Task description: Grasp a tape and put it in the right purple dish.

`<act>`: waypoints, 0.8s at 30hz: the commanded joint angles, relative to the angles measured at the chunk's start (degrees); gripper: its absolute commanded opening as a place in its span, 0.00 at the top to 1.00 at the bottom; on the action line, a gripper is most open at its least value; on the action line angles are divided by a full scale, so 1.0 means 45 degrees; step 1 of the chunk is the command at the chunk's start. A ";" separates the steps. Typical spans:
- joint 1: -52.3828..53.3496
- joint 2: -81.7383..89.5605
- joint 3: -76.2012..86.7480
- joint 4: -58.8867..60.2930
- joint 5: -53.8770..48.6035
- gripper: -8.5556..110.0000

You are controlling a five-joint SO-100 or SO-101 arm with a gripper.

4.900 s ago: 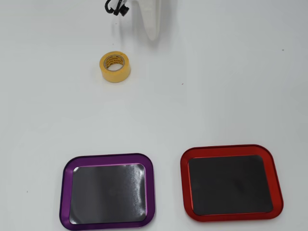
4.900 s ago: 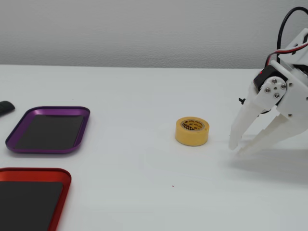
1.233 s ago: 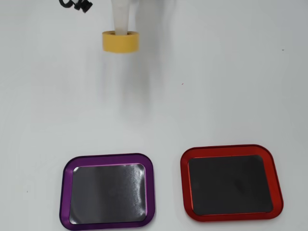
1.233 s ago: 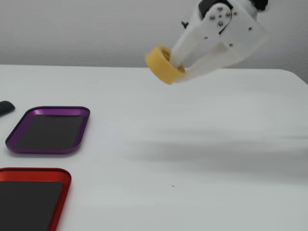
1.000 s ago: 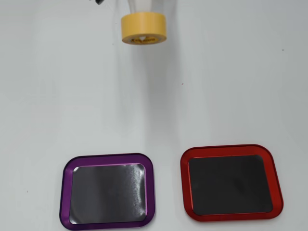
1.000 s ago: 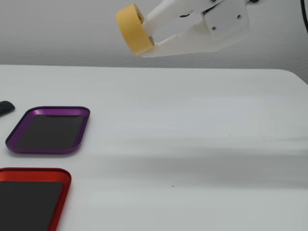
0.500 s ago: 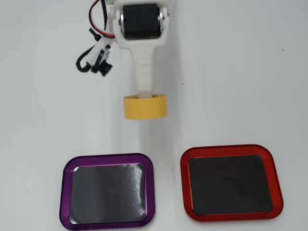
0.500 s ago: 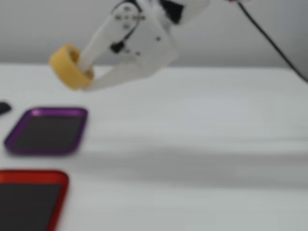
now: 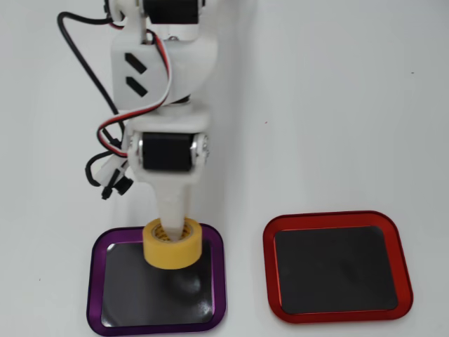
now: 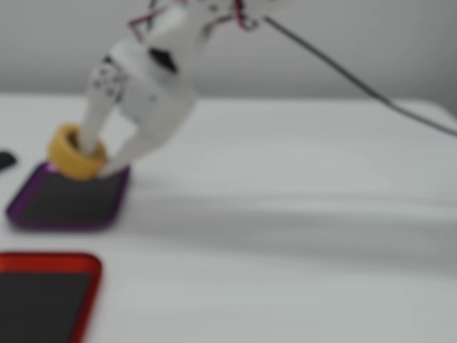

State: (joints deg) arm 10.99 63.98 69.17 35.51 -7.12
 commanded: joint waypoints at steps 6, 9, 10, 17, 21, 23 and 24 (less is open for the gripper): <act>0.0117 -0.0234 -0.1523 0.1250 -0.0039 0.90; 0.0117 -0.0215 -0.1523 0.1484 -0.0020 0.85; 0.0117 -0.0215 -0.1523 0.1621 -0.0039 0.84; -0.0039 0.0430 -0.2109 0.4102 0.0078 0.80; -0.0098 0.1895 -0.3164 0.7070 0.0117 0.78; -0.0098 0.2871 -0.3594 0.8242 0.0137 0.78; -0.0098 0.3398 -0.3691 0.8672 0.0312 0.78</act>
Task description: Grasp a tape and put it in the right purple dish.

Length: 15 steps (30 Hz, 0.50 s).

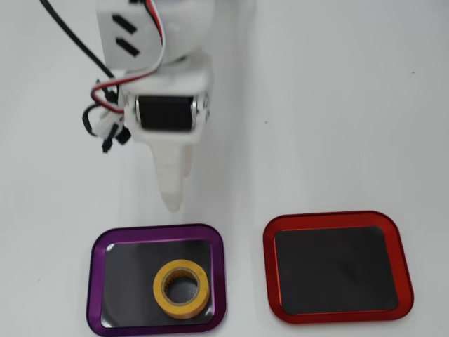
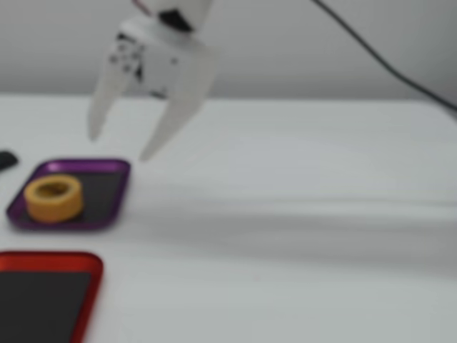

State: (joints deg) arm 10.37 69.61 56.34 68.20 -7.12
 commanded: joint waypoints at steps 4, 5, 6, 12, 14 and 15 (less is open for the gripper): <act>0.0020 0.4707 -0.0840 0.2637 0.1504 0.78; 0.0000 0.5430 -0.0762 0.2793 0.1621 0.78; -0.0117 0.6035 -0.0605 0.3047 0.1660 0.78; -0.0977 0.9922 0.2578 0.3535 0.1621 0.78; -0.0996 1.1250 0.4121 0.3516 0.1621 0.78; -0.0996 1.1875 0.4961 0.3496 0.1602 0.78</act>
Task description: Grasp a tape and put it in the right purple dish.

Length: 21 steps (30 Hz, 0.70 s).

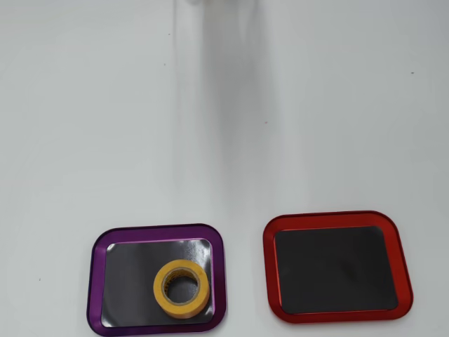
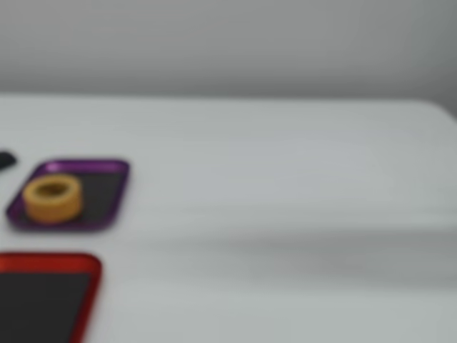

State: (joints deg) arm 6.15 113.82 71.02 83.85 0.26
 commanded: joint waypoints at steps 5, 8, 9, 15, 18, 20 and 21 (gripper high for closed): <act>0.0078 0.5332 0.6309 -0.0918 -0.0176 0.78; 0.0039 0.7441 0.9375 -0.1758 -0.0215 0.78; 0.0000 0.8184 1.0352 -0.2090 -0.0215 0.78; -0.0039 1.2422 1.5879 -0.3867 -0.0215 0.78; 0.0039 1.4609 1.7969 -0.4531 -0.0176 0.78; -0.0059 1.6055 1.9258 -0.4609 -0.0156 0.78; -0.0059 1.6777 1.9785 -0.4590 -0.0156 0.78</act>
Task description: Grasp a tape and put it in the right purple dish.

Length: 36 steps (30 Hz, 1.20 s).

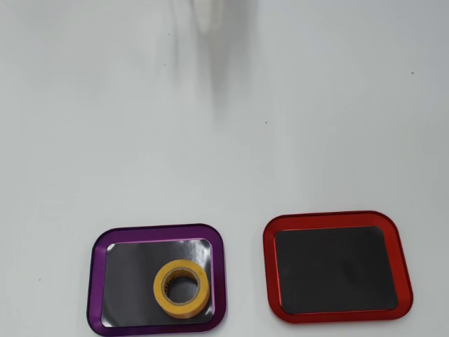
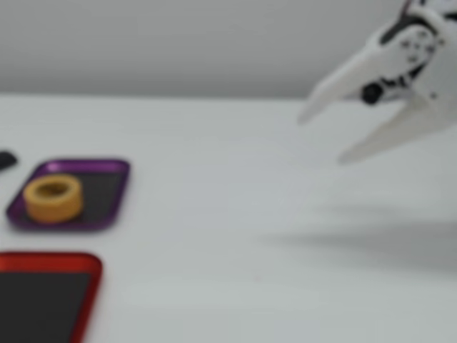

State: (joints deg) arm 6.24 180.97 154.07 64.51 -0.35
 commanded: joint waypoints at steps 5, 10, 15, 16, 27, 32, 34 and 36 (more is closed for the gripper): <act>-0.0098 0.3984 0.3262 0.0098 0.0117 0.78; -0.0098 0.3379 0.4277 0.0840 0.0156 0.78; -0.0059 0.3359 0.4297 0.1309 0.0156 0.86; -0.0078 0.3359 0.4316 0.1309 0.0156 0.89; -0.0059 0.3359 0.4336 0.1406 0.0098 0.93; -0.0078 0.3359 0.4336 0.1387 0.0039 0.93; -0.0078 0.3359 0.4336 0.1387 0.0039 0.93; -0.0078 0.3359 0.4336 0.1387 0.0098 0.93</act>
State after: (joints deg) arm 6.06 191.69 173.32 71.10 0.09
